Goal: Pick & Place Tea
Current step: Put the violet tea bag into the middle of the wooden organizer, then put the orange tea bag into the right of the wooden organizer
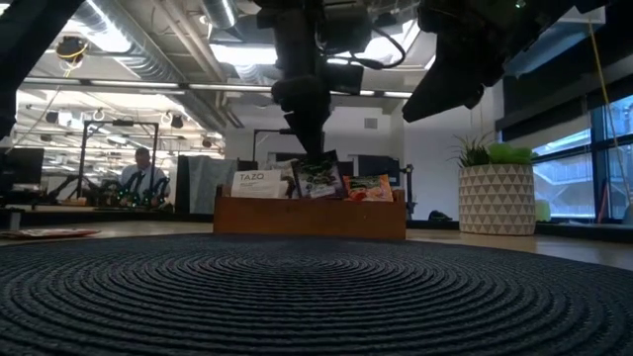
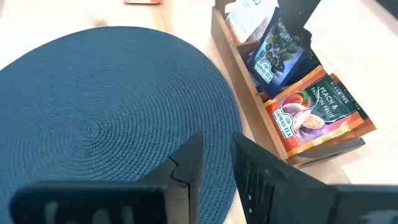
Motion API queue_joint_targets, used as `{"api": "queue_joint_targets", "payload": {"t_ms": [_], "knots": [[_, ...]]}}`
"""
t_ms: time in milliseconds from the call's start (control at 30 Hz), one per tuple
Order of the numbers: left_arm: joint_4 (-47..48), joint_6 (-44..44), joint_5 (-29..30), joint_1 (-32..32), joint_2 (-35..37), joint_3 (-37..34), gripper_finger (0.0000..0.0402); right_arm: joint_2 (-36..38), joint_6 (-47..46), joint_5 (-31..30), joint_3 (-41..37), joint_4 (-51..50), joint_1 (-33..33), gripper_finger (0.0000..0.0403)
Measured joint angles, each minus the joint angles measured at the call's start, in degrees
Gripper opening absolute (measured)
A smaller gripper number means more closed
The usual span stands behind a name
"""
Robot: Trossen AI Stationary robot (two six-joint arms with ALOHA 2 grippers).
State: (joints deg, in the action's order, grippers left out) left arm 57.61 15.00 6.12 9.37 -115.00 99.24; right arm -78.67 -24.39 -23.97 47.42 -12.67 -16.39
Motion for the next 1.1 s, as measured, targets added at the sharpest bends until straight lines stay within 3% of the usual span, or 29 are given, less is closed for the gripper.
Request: {"api": "queue_joint_targets", "payload": {"t_ms": [167, 367, 633, 1100], "knots": [[0.04, 1.82, 0.62, -0.28, 0.00, 0.00, 0.0002, 0.00, 0.90, 0.00, 0.00, -0.02, 0.00, 0.0086], [1.95, 3.14, 5.55, -0.28, 0.00, 0.00, 0.0002, 0.00, 0.98, -0.02, 0.00, -0.02, 0.00, 0.0086], [1.97, 3.20, 1.88, -0.76, 0.00, 0.00, 0.0006, -0.02, 0.97, -0.69, 0.00, -0.04, 0.03, 0.0086], [5.51, 0.05, 1.89, -0.76, 0.83, 0.00, 0.0098, -0.02, 0.97, -2.05, 0.00, -0.02, 0.05, 0.0086]]}}
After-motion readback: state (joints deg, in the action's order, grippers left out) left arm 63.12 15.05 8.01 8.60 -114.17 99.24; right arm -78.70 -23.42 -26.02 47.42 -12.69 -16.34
